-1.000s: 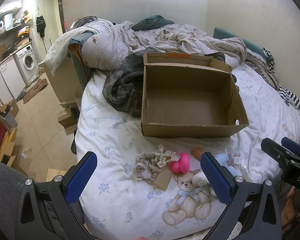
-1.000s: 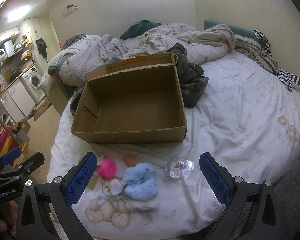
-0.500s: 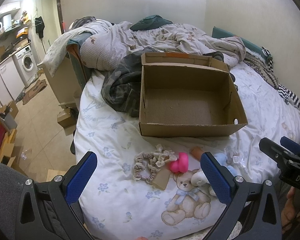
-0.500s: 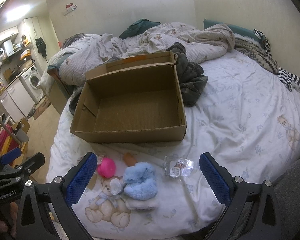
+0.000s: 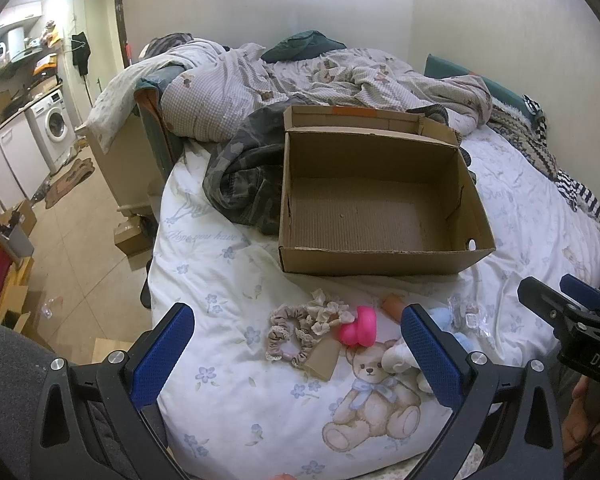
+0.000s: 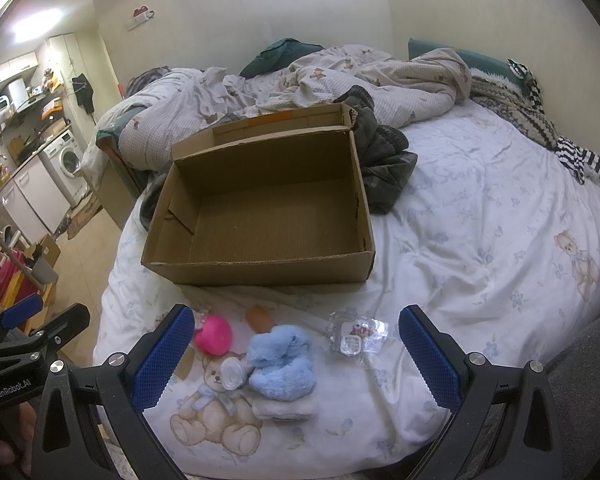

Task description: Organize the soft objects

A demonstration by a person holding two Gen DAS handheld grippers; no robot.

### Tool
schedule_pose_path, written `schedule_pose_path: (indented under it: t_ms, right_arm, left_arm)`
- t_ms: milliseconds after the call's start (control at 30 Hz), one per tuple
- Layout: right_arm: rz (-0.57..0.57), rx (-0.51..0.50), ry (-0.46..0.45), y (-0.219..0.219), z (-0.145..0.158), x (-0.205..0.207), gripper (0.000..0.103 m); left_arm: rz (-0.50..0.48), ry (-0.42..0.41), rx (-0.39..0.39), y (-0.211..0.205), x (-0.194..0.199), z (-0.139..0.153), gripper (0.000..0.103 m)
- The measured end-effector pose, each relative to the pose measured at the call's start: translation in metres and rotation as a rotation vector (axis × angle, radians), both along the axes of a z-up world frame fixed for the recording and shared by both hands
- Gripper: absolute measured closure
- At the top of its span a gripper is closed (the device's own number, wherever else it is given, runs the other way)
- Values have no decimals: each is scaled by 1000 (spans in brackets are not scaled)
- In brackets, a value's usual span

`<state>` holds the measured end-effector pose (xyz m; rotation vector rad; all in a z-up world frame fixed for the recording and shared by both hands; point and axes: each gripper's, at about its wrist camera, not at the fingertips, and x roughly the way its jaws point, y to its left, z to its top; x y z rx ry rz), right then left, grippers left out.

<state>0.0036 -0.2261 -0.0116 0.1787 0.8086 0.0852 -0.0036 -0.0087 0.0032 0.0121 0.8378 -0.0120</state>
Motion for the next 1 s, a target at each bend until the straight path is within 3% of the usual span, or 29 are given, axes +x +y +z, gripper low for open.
schedule_pose_path:
  t_ms: [367,633,1000]
  right_arm:
    - [27,33,15,-2,9,4,0]
    - [54,84,57,-7,25,21,0]
    - [87,34,146,-6,16,52,0]
  left_arm:
    - [-1,15,-27,3,5,7,0]
    - [-8,77,-9,1,22,13,0]
    - [4,149,22,7,59,14,0]
